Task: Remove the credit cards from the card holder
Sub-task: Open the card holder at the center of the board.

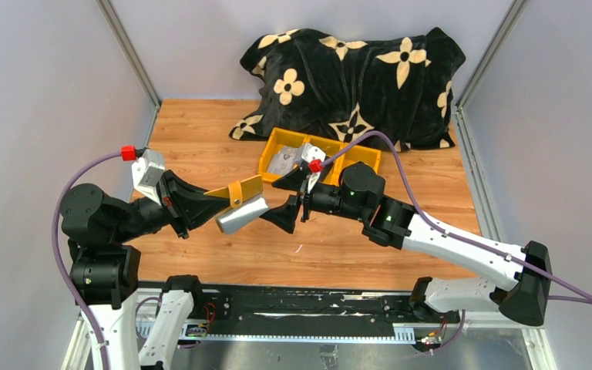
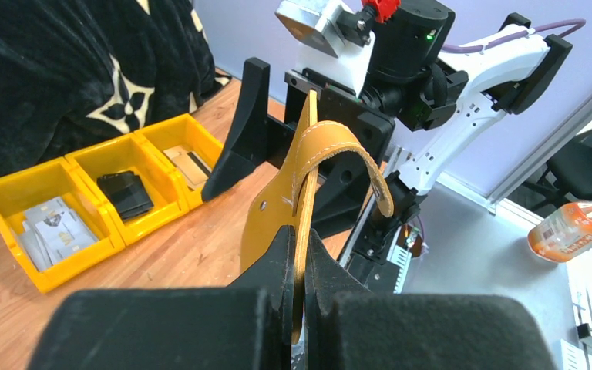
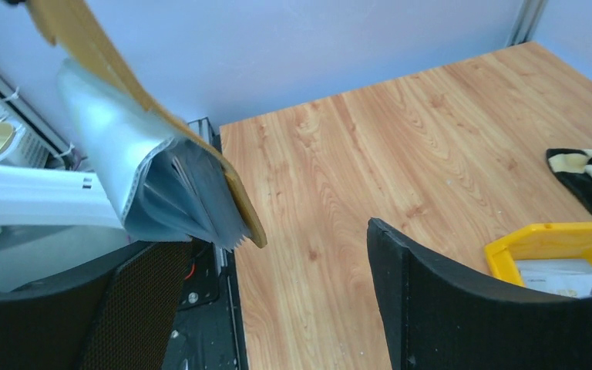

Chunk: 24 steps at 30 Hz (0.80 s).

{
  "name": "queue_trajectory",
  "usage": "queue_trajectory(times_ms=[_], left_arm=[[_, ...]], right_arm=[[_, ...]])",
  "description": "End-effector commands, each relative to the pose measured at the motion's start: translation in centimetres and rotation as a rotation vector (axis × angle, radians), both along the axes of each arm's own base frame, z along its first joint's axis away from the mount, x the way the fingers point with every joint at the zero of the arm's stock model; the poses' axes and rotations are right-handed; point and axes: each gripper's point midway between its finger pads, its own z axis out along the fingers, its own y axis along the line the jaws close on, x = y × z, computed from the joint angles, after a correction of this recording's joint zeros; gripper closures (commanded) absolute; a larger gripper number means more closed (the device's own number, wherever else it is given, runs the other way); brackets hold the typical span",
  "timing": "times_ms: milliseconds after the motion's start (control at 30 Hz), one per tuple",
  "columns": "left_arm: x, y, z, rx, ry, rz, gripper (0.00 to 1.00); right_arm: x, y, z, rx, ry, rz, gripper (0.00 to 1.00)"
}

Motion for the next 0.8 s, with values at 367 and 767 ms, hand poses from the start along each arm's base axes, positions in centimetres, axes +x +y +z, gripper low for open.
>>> queue_trajectory(times_ms=[367, 767], left_arm=[[-1.0, -0.4, 1.0, -0.009, -0.003, -0.061, 1.00], [-0.7, -0.5, 0.3, -0.009, 0.024, -0.078, 1.00]], right_arm=[[0.3, 1.7, 8.6, 0.246, -0.051, 0.051, 0.13], [-2.9, 0.3, 11.7, 0.369, -0.052, 0.185, 0.17]])
